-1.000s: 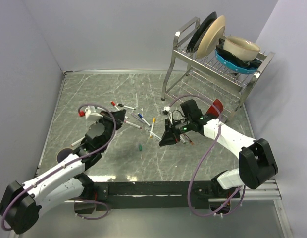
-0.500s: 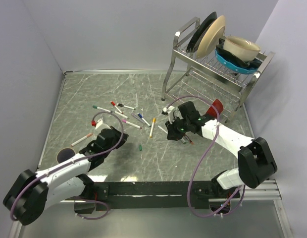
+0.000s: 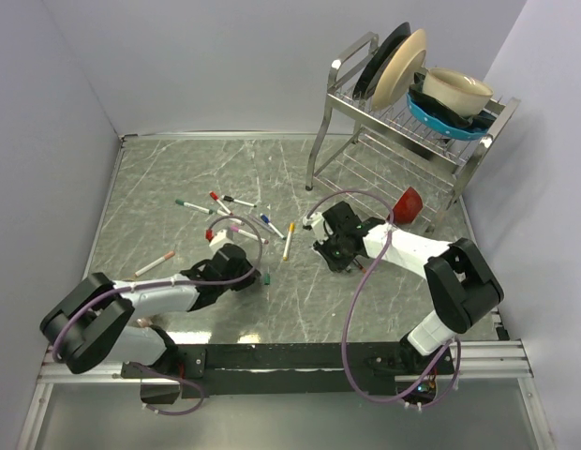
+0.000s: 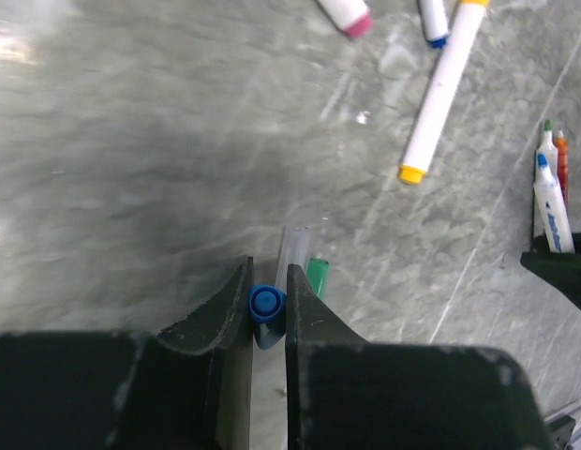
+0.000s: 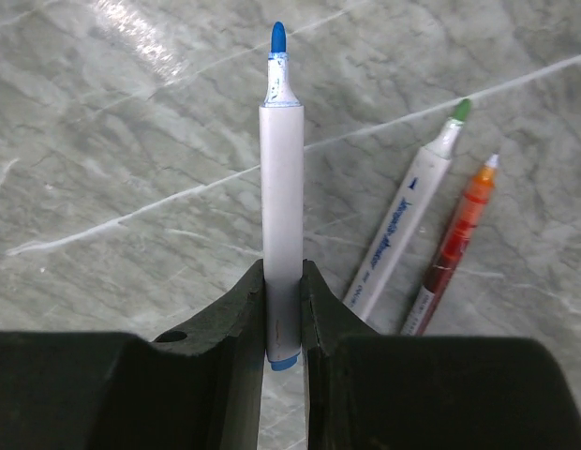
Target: Open the pen caps
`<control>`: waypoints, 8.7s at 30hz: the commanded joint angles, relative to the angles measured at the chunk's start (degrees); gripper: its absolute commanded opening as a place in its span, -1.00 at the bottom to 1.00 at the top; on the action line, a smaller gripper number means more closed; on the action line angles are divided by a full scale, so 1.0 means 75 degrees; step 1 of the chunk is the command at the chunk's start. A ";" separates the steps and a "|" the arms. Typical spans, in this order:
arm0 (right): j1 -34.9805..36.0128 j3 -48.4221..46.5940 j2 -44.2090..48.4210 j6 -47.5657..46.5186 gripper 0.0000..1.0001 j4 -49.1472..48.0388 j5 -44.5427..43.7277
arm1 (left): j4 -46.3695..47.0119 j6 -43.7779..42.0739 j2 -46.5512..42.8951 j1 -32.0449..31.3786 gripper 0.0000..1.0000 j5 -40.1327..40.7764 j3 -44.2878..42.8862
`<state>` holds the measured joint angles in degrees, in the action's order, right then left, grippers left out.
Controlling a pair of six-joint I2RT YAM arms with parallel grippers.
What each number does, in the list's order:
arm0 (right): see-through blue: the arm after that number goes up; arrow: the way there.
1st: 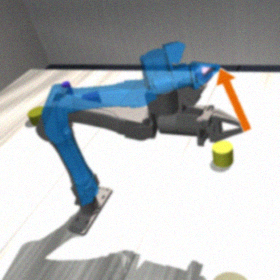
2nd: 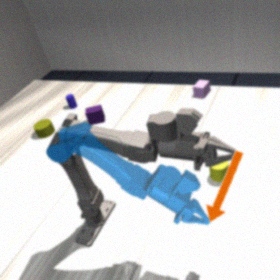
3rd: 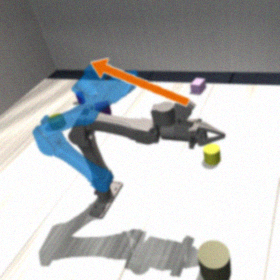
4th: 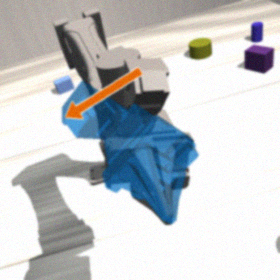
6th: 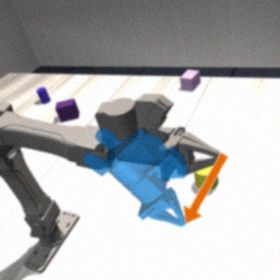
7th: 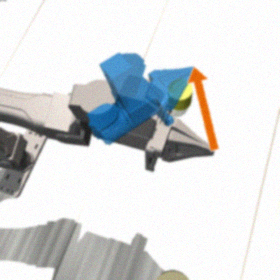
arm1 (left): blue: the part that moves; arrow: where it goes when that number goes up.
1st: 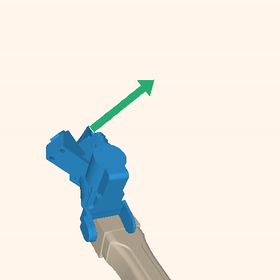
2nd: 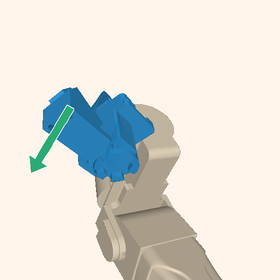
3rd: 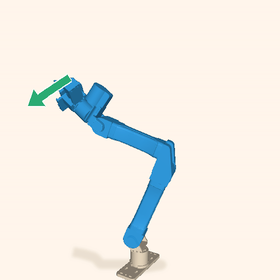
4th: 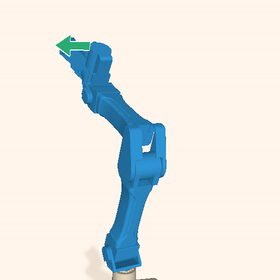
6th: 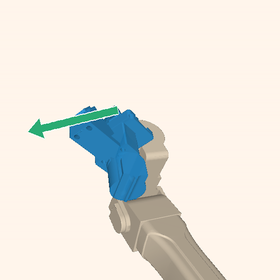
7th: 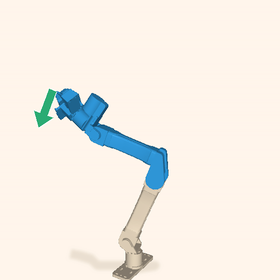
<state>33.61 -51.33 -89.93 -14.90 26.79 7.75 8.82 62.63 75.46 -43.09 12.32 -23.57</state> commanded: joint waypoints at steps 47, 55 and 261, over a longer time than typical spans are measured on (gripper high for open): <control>-0.1363 -0.0281 0.3564 -0.0663 -0.19 0.0050 0.2306 | -0.2310 -0.3476 0.2827 -0.0419 0.18 -0.0260 -0.4801; -0.1469 -0.0316 0.3647 -0.0639 -0.19 0.0120 0.2471 | -0.2898 -0.3581 0.3649 -0.0419 0.08 0.0314 -0.5528; -0.1317 -0.0574 0.0014 0.0252 -0.46 -0.0161 0.1076 | -0.0215 -0.0910 -0.1330 0.0167 0.41 0.0479 0.0131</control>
<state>23.29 -53.08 -89.56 -12.10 25.39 15.88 8.56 56.82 68.66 -42.17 12.53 -20.64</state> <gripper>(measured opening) 0.266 0.647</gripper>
